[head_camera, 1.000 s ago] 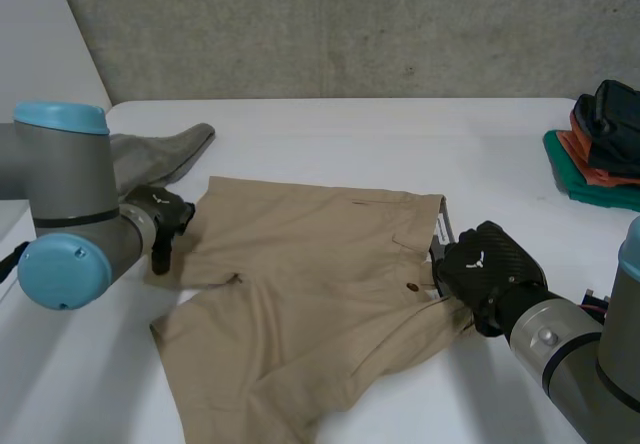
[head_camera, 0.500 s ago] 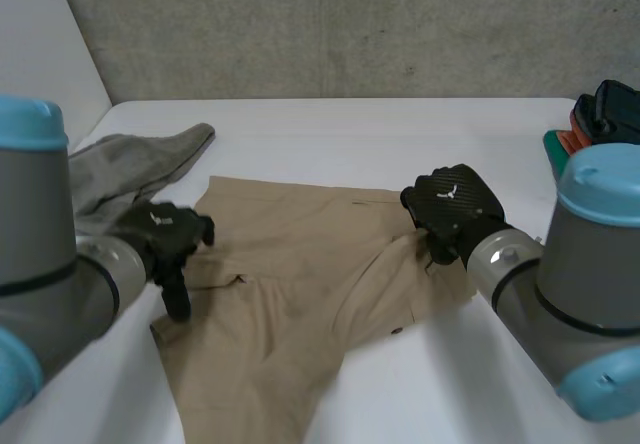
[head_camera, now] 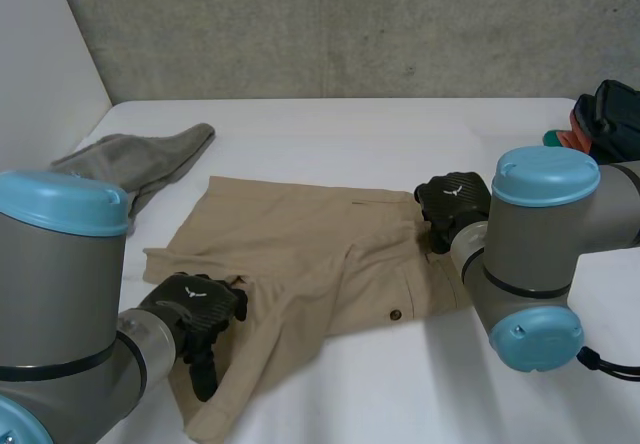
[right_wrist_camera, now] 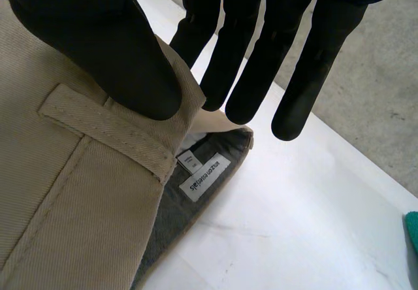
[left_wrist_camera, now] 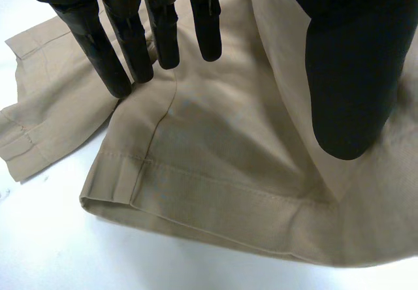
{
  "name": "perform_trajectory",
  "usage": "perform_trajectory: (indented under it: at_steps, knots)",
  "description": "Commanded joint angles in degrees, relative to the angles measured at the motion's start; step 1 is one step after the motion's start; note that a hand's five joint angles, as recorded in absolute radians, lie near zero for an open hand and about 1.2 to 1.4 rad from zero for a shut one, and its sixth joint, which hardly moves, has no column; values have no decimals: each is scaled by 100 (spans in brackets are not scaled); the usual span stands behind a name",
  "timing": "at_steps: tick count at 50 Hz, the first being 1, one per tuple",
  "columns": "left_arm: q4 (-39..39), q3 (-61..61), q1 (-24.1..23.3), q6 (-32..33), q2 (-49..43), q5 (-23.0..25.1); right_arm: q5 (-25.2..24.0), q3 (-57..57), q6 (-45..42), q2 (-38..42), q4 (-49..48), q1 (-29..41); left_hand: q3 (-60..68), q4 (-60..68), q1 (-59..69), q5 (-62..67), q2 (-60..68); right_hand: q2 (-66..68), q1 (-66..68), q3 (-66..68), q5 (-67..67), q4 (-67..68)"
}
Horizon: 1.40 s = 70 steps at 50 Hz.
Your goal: Fold the laundry.
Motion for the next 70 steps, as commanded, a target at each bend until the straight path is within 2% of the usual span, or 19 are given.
perform_trajectory:
  at_steps: [1, 10, 18, 29, 35, 38, 41, 42, 43, 44, 47, 48, 50, 52, 53, 56, 58, 63, 70]
  knots:
    - [-164, 28, 45, -11, 83, -20, -24, 72, -29, -94, -31, -14, 238, 288, 285, 279, 250, 1289, 1550, 1218, 1138, 1166]
    - [-287, 10, 406, -55, 839, 76, -33, 134, -100, -94, -102, 12, -1057, -1006, -1009, -1016, -1045, 1289, 1550, 1218, 1138, 1166]
    - [-691, -113, 90, -414, 892, 95, -33, 195, -144, -164, -137, 39, -1196, -1146, -1149, -1155, -1185, 1289, 1550, 1218, 1138, 1166]
    - [-710, 19, -262, -1162, 436, -55, -33, 274, -214, -199, -198, 39, -1196, -1146, -1149, -1155, -1185, 1289, 1550, 1218, 1138, 1166]
    - [-631, 229, -438, -1346, -91, -423, -33, 318, -188, -252, -207, 12, -1162, -1111, -1115, -1121, -1150, 1289, 1550, 1218, 1138, 1166]
    - [-587, 282, -447, -1373, -294, -512, -33, 336, -188, -287, -207, 12, -253, -203, -206, -212, -241, 1289, 1550, 1218, 1138, 1166]
    - [-577, 370, -500, -1417, -487, -425, -33, 388, -188, -375, -207, -5, 1274, 1325, 1321, 1315, 1286, 1289, 1550, 1218, 1138, 1166]
    - [-569, 388, -526, -1443, -505, -389, -33, 397, -196, -393, -207, -5, 2196, 2247, 2244, 2237, 2208, 1289, 1550, 1218, 1138, 1166]
    - [-569, 414, -552, -1495, -540, -346, -42, 450, -205, -454, -172, -14, 4537, 4588, 4584, 4578, 4549, 1289, 1550, 1218, 1138, 1166]
    - [-577, 432, -552, -1531, -549, -336, -42, 476, -214, -489, -155, -23, 5660, 5710, 5707, 5701, 5671, 1289, 1550, 1218, 1138, 1166]
    - [-613, 450, -526, -1566, -444, -380, -112, 713, -450, -726, 3, -40, 5804, 5854, 5851, 5845, 5815, 1289, 1550, 1218, 1138, 1166]
    - [-613, 441, -517, -1549, -365, -372, -234, 923, -826, -918, 213, -49, 5804, 5854, 5851, 5845, 5815, 1289, 1550, 1218, 1138, 1166]
    - [-648, 432, -491, -1374, -58, -293, -488, 1187, -1520, -1182, 573, -110, 5804, 5854, 5851, 5845, 5815, 1289, 1550, 1218, 1138, 1166]
    - [-735, 371, -473, -900, 180, -56, -910, 1758, -2645, -1648, 1197, -321, 5804, 5854, 5851, 5845, 5815, 1289, 1550, 1218, 1138, 1166]
    - [-884, 292, -430, -385, 302, 154, -1164, 2134, -3449, -1972, 1608, -539, 5804, 5854, 5851, 5845, 5815, 1289, 1550, 1218, 1138, 1166]
    - [-1069, 73, -333, 311, 330, 375, -1569, 2794, -4866, -2561, 2216, -1031, 5804, 5854, 5851, 5845, 5815, 1289, 1550, 1218, 1138, 1166]
    - [-1149, -51, -298, 638, 303, 419, -1711, 2972, -5397, -2774, 2236, -1226, 5804, 5854, 5851, 5845, 5815, 1289, 1550, 1218, 1138, 1166]
    - [-1281, -271, -289, 1246, 181, 358, -1975, 3245, -5628, -3082, 2254, -1534, 5804, 5854, 5851, 5845, 5815, 1289, 1550, 1218, 1138, 1166]
    - [-1175, 282, -350, 1237, -30, 95, -2213, 3000, -4970, -2846, 1947, -1526, 5804, 5854, 5851, 5845, 5815, 1289, 1550, 1218, 1138, 1166]
